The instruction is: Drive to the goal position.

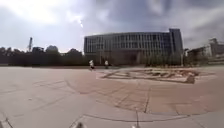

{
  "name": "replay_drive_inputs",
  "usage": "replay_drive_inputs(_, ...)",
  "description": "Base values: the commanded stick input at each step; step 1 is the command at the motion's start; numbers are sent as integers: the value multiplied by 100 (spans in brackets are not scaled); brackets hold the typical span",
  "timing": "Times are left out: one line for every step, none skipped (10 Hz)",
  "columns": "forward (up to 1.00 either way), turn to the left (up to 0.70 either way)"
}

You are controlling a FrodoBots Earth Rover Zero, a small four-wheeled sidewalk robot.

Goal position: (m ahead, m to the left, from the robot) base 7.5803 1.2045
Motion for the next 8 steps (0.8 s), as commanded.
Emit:
replay_drive_inputs(69, -1)
replay_drive_inputs(69, -1)
replay_drive_inputs(69, -1)
replay_drive_inputs(69, -1)
replay_drive_inputs(69, -1)
replay_drive_inputs(69, -1)
replay_drive_inputs(69, -1)
replay_drive_inputs(69, -1)
